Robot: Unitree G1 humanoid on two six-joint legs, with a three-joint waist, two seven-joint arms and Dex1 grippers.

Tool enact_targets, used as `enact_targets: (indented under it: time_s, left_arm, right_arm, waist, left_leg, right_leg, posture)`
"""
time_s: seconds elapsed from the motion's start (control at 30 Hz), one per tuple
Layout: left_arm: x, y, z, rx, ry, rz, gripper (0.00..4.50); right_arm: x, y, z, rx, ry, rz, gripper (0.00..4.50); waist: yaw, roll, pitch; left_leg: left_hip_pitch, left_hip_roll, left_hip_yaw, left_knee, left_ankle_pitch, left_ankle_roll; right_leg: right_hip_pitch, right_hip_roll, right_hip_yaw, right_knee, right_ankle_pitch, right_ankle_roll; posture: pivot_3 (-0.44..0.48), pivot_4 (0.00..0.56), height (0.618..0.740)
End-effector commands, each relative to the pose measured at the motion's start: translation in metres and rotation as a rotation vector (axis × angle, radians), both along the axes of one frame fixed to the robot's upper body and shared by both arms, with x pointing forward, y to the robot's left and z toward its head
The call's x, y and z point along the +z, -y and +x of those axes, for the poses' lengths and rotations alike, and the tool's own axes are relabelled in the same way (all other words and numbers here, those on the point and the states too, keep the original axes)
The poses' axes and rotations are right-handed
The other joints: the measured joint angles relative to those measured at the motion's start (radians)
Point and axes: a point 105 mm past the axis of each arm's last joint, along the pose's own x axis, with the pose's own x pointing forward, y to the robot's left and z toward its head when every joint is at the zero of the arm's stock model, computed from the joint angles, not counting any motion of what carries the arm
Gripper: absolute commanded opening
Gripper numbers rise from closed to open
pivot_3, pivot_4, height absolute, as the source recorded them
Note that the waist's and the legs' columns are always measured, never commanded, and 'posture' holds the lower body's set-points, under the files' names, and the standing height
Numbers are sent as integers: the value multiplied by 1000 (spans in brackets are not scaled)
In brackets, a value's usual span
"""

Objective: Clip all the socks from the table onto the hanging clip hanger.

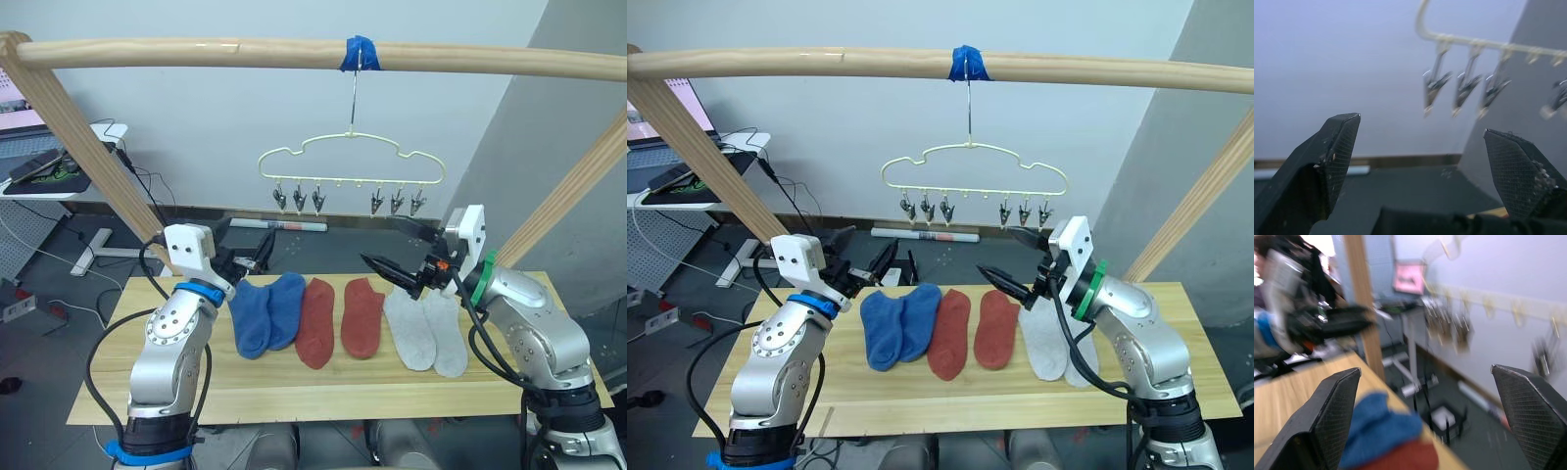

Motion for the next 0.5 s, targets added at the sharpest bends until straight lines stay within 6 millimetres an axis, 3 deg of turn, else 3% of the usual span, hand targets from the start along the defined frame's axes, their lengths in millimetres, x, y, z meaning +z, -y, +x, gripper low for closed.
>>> enact_targets:
  time_s: [0.03, 0.27, 0.37, 0.5]
  left_arm:
    - [8, 1, 5, 11, 33, 10, 4494]
    - [16, 5, 22, 3, 66, 8, 4494]
    - [17, 7, 27, -15, 77, 10, 3890]
    - [14, 9, 33, -23, 72, 38, 2663]
  right_arm:
    - [11, -7, -2, 17, 23, 17, 4500]
    - [25, -18, 1, 40, 70, 44, 4500]
    - [21, -20, 2, 38, 74, 33, 4500]
    - [19, -21, 3, 33, 82, 20, 4500]
  waist:
    - [-2, 0, 1]
    - [-4, -1, 4]
    - [-5, -1, 4]
    - [-6, -1, 5]
  left_leg:
    - [-1, 0, 0, 0, 0, 0]
    - [-2, 0, 0, 0, 0, 0]
    - [-2, 0, 0, 1, 0, 0]
    - [-2, 0, 0, 0, 0, 0]
  right_leg:
    - [-1, 0, 0, 0, 0, -1]
    - [-2, 0, 0, 0, 0, 0]
    - [-2, 0, -1, 1, 0, 0]
    - [-2, 0, 0, 0, 0, 0]
  posture:
    - [-107, 170, 740]
    - [-115, 171, 740]
    - [-119, 173, 740]
    - [-121, 174, 740]
